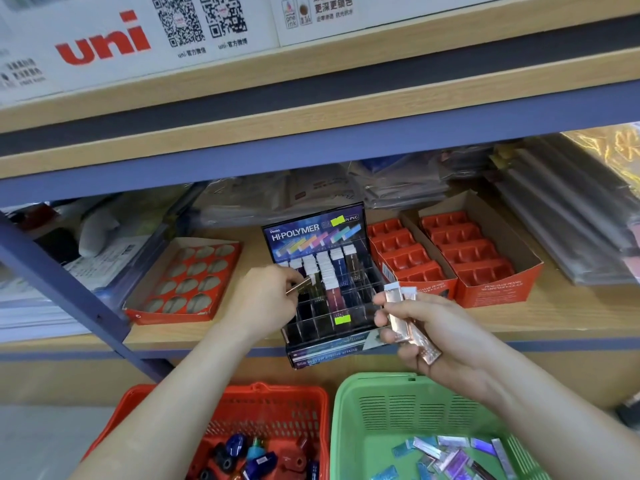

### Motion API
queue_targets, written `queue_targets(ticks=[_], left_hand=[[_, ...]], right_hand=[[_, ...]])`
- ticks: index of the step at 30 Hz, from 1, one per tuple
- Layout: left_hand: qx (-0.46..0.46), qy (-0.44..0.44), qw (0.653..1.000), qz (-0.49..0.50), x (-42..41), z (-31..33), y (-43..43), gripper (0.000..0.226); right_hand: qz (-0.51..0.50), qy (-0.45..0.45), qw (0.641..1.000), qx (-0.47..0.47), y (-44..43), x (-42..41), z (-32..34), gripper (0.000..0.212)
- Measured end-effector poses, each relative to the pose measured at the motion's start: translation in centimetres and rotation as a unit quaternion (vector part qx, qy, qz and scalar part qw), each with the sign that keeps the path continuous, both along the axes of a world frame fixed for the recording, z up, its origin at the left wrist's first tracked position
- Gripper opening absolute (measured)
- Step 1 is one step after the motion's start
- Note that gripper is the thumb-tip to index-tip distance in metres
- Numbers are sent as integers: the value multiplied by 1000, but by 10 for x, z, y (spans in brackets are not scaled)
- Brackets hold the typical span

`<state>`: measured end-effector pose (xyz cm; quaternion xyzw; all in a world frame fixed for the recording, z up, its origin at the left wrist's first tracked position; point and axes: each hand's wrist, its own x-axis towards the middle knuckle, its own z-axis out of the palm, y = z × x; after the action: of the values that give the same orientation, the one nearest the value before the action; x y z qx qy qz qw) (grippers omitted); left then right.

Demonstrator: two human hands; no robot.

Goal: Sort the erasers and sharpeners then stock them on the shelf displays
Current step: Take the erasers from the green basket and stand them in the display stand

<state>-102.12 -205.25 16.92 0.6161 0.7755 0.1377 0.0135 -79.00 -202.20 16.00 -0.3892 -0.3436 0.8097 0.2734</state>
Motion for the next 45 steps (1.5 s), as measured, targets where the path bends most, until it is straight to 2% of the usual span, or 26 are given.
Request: queue_targets(ticks=[1, 3, 6, 8, 14, 19, 21, 24, 25, 31, 36, 39, 41, 43, 45], left_hand=[[12, -19, 1000, 16, 0, 0, 0, 21], [56, -112, 991, 56, -1, 0, 0, 16], [105, -293, 947, 85, 0, -1, 3, 26], [109, -338, 932, 69, 1, -4, 7, 35], [140, -310, 939, 49, 4, -16, 15, 16], [171, -333, 926, 56, 3, -12, 15, 14], [163, -309, 936, 45, 2, -11, 16, 20], [147, -264, 953, 25, 2, -11, 19, 13], [141, -239, 961, 21, 3, -12, 19, 9], [140, -69, 988, -9, 2, -26, 17, 20], [108, -60, 992, 12, 4, -22, 21, 23], [138, -139, 980, 39, 13, -8, 13, 19], [150, -300, 941, 39, 28, 4, -1, 13], [111, -447, 888, 1, 48, 10, -17, 11], [76, -481, 873, -34, 61, 8, -31, 10]], right_hand=[[0, 0, 1000, 1, 0, 0, 0, 16], [1, -1, 1000, 3, -1, -1, 0, 16], [0, 8, 1000, -8, -2, -1, -1, 19], [-2, 17, 1000, -23, -2, 0, -1, 21], [0, -7, 1000, -12, -4, -1, 2, 22], [6, -18, 1000, 4, -3, -1, -1, 25], [4, -17, 1000, 10, -2, -1, -2, 25], [10, -9, 1000, 13, -2, -3, -3, 22], [13, -5, 1000, 12, -3, -3, -3, 21], [13, 8, 1000, 12, -3, -1, -5, 21], [26, -12, 998, 58, -1, -3, -11, 18], [32, -37, 995, 85, 0, -1, -12, 27], [56, -56, 989, 126, -2, -2, -11, 20], [90, -69, 977, 181, -6, -4, -9, 16], [116, -85, 963, 230, -9, -5, -6, 11]])
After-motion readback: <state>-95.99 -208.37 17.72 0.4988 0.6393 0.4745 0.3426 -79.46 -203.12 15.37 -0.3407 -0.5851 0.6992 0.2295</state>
